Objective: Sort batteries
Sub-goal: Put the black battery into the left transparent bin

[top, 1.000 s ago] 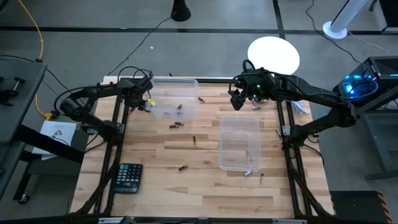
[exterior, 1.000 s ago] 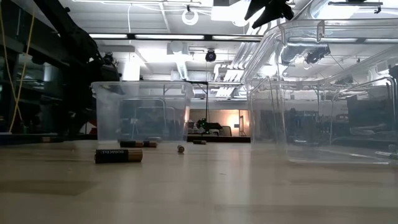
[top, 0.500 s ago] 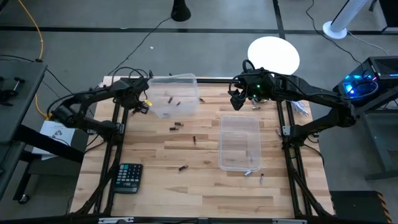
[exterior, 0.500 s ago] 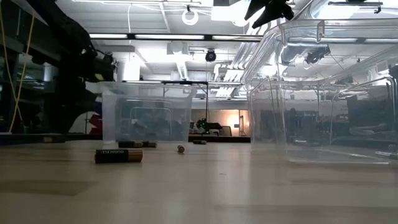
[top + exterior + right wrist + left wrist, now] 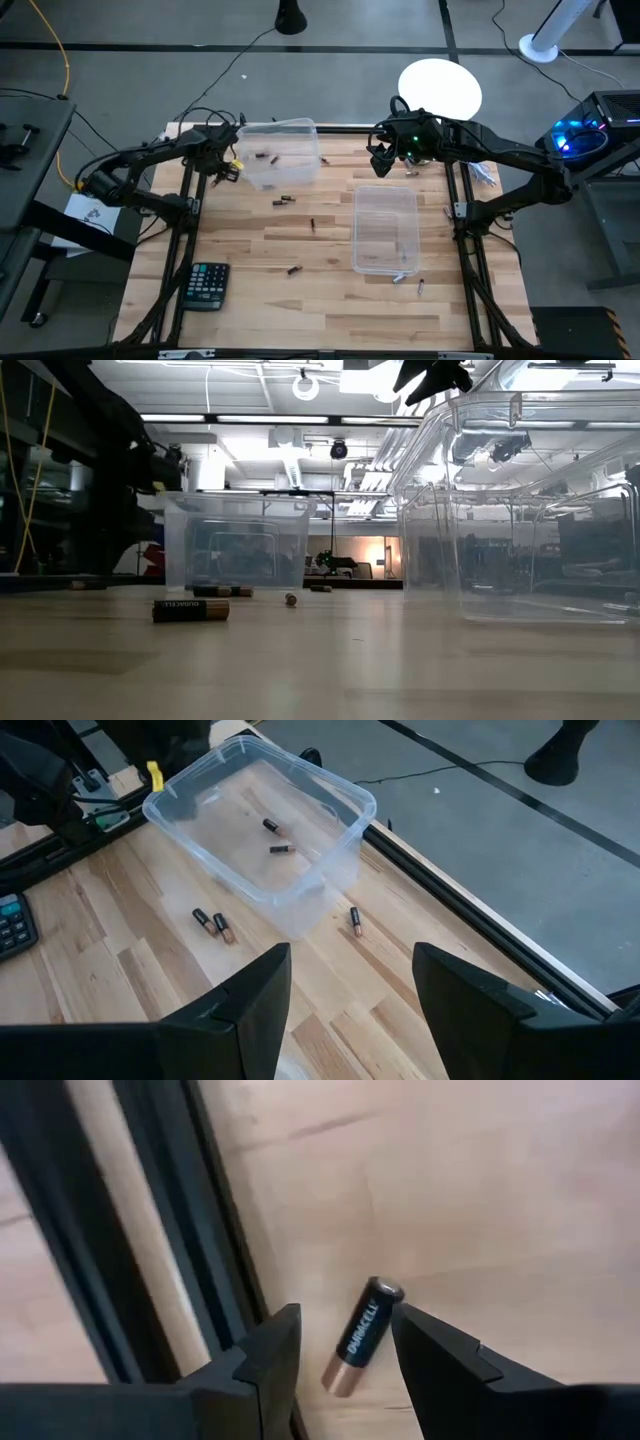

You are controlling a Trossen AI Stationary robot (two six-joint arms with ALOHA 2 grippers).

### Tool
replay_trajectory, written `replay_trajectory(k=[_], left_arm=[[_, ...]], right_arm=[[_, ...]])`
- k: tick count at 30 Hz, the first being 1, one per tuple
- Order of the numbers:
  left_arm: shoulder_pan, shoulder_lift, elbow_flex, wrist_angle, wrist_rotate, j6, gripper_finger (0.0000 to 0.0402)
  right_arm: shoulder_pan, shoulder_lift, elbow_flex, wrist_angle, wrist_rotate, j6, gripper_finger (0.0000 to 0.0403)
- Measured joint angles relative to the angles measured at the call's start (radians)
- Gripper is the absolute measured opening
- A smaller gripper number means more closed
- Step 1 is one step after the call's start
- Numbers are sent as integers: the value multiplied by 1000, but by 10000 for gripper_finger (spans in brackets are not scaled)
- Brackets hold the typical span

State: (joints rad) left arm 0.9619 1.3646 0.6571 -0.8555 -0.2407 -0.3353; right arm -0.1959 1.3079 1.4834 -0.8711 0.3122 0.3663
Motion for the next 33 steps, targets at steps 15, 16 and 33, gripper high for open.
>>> replay_trajectory(k=[15, 16, 33], left_arm=[[1, 92, -27, 79, 105, 34, 130], [1, 89, -28, 74, 111, 38, 121], [-2, -34, -30, 25, 146, 53, 2]], right_arm=[[0, 0, 0, 0, 0, 19, 206], [0, 0, 0, 0, 0, 18, 206], [0, 0, 0, 0, 0, 19, 206]])
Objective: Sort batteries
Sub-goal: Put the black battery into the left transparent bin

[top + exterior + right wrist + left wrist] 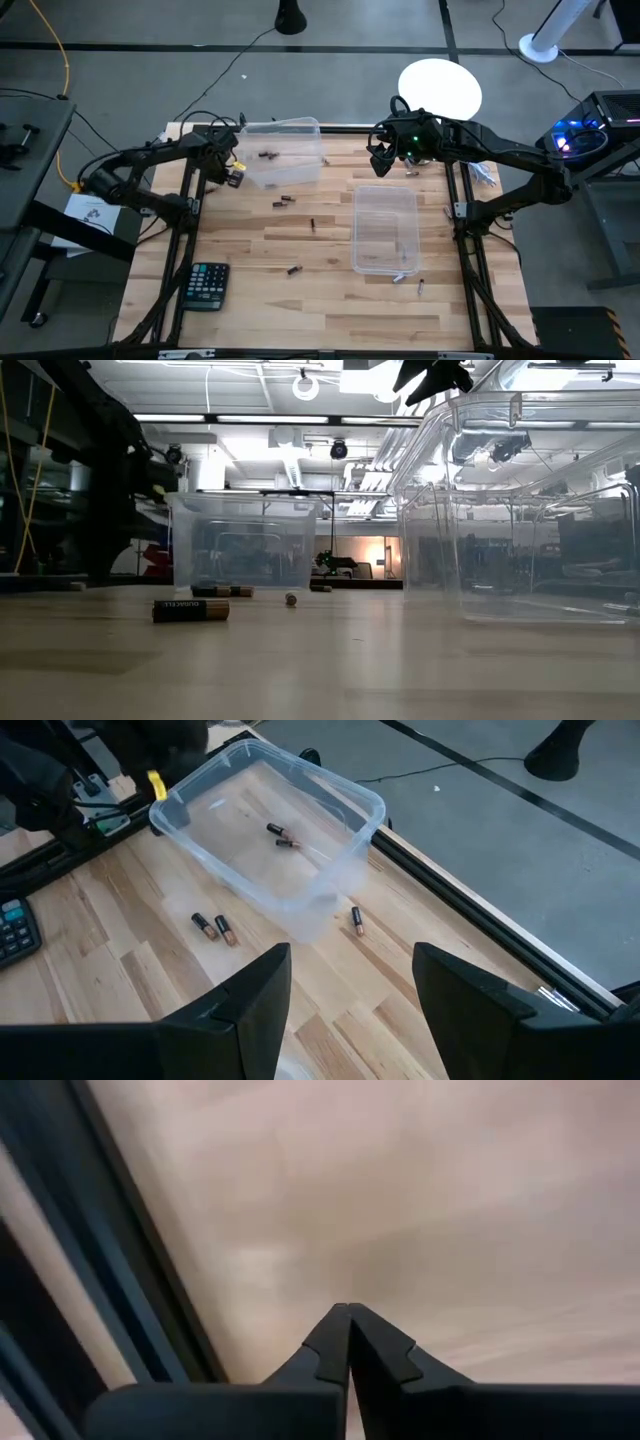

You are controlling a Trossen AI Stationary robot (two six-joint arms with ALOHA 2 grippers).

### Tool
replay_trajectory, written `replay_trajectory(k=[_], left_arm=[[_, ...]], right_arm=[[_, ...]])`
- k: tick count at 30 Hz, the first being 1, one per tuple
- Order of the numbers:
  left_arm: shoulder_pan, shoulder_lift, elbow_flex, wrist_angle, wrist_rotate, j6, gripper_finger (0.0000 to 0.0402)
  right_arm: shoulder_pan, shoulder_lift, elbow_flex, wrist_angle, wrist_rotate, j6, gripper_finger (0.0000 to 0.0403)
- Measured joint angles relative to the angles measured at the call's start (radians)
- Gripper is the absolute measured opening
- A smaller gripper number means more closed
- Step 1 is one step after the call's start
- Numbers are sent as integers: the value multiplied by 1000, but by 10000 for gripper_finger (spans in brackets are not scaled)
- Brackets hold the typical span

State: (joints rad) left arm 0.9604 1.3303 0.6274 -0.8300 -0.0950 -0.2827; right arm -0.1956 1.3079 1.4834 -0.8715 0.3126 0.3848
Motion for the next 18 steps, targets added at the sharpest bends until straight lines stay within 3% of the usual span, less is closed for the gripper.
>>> replay_trajectory(k=[12, 18], left_arm=[[-1, -220, 80, -113, 23, -23, 3], [-65, -304, -17, -194, 23, -173, 25]], right_arm=[[0, 0, 0, 0, 0, 0, 206], [0, 0, 0, 0, 0, 1, 206]])
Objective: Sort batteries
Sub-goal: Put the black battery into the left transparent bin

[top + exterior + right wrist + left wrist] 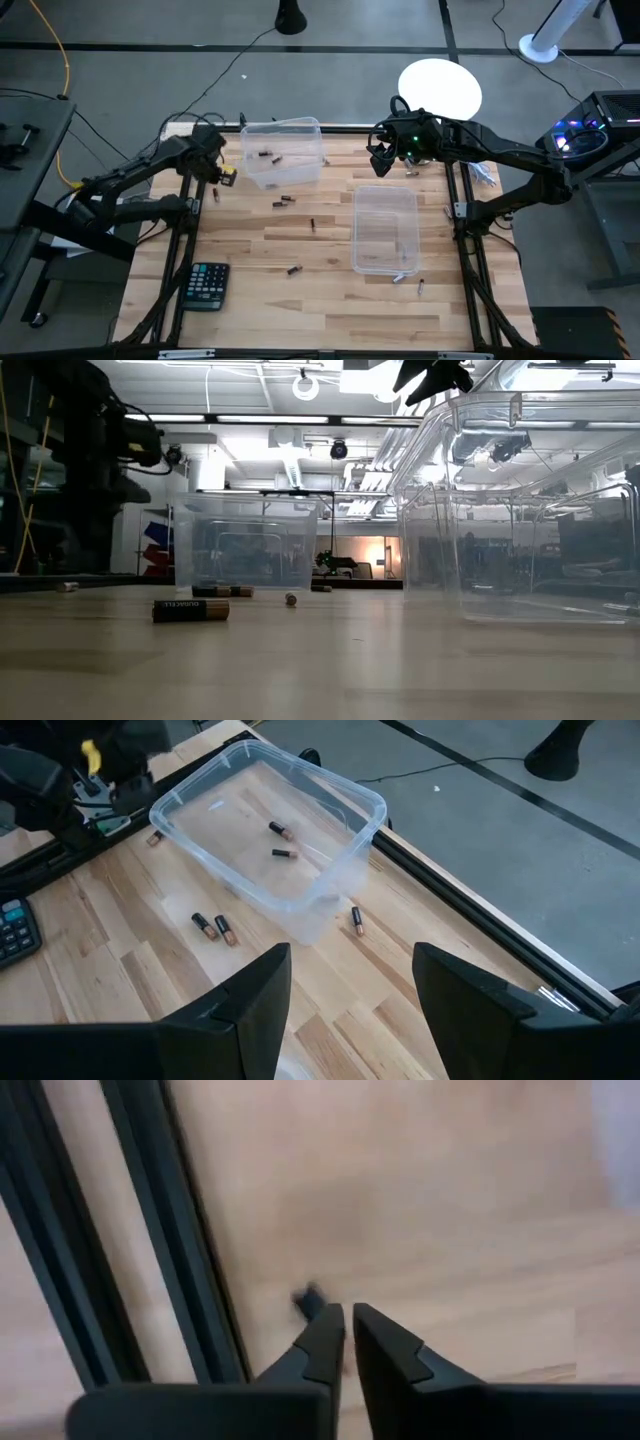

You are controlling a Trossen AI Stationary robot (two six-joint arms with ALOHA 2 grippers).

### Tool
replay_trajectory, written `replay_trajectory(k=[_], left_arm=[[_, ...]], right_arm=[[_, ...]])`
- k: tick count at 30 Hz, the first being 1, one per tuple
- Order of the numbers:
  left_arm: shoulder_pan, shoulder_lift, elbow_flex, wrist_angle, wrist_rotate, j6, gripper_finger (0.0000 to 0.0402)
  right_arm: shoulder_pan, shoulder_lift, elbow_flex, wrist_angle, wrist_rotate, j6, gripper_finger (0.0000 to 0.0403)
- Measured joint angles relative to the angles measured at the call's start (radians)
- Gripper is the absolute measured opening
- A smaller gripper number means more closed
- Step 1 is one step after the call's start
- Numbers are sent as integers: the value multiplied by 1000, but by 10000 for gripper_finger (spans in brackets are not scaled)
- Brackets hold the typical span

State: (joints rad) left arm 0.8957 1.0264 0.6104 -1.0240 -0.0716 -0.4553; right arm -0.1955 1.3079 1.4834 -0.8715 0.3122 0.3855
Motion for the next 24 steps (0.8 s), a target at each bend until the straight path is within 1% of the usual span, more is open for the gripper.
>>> replay_trajectory(k=[3, 6, 10, 13, 17, 24], left_arm=[[-49, -30, -59, 11, -2, -107, 52], [-82, -35, -90, 37, -21, -203, 82], [-103, -35, -116, 86, -38, -311, 117], [-114, -36, -143, 112, -39, -378, 135], [-128, -34, -185, 114, -46, -454, 146], [-151, -31, -263, 203, -36, -553, 147]], right_arm=[[0, 0, 0, 1, 0, 0, 206], [0, 0, 0, 13, 6, -1, 206], [0, 0, 0, 24, 21, -5, 206], [0, 0, 0, 23, 22, -10, 206], [0, 0, 0, 23, 22, -12, 206], [0, 0, 0, 23, 22, -29, 206]])
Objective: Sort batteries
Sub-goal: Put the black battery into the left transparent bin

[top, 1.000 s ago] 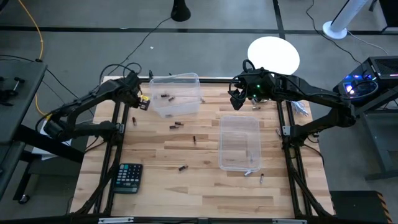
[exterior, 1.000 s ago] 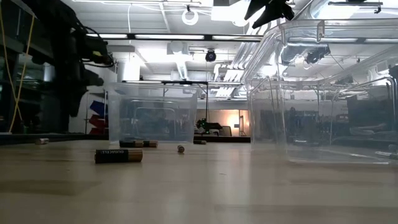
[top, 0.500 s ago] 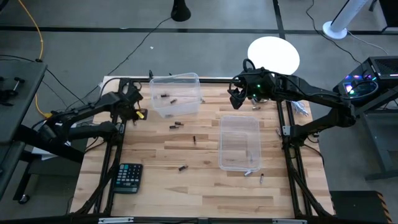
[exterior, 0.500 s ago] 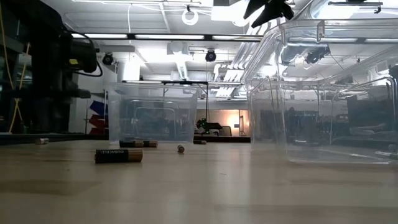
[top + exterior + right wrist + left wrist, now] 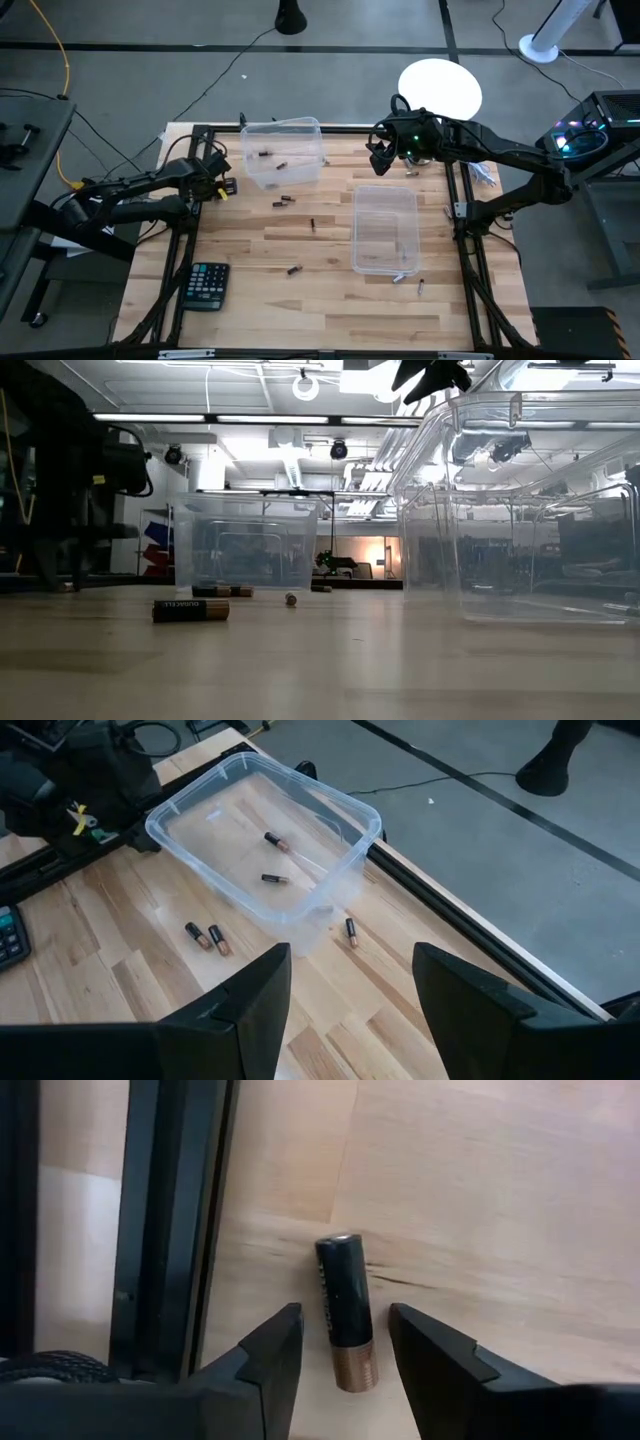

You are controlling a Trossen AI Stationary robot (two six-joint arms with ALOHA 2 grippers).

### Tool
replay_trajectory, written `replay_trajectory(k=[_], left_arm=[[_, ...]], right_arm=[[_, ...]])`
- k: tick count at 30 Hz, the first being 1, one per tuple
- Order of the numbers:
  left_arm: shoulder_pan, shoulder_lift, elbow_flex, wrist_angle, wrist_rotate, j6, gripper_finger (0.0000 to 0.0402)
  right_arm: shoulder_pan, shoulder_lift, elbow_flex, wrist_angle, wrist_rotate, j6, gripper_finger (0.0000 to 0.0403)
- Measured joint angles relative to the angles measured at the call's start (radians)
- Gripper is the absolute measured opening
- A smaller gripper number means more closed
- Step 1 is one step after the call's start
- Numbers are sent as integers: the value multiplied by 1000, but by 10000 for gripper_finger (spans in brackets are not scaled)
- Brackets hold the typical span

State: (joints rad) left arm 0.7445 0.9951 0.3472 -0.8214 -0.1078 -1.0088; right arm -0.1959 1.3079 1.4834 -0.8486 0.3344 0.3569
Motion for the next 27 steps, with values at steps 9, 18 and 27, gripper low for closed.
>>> replay_trajectory(k=[9, 18, 27], left_arm=[[-13, 0, 12, 61, -15, 18, 32], [7, -14, 216, 85, -166, 130, 30], [20, -15, 554, 242, -367, 423, 30]], right_arm=[[0, 0, 0, 0, 0, -3, 206], [0, 0, 0, 0, 0, 1, 206], [0, 0, 0, 0, -5, 9, 206]])
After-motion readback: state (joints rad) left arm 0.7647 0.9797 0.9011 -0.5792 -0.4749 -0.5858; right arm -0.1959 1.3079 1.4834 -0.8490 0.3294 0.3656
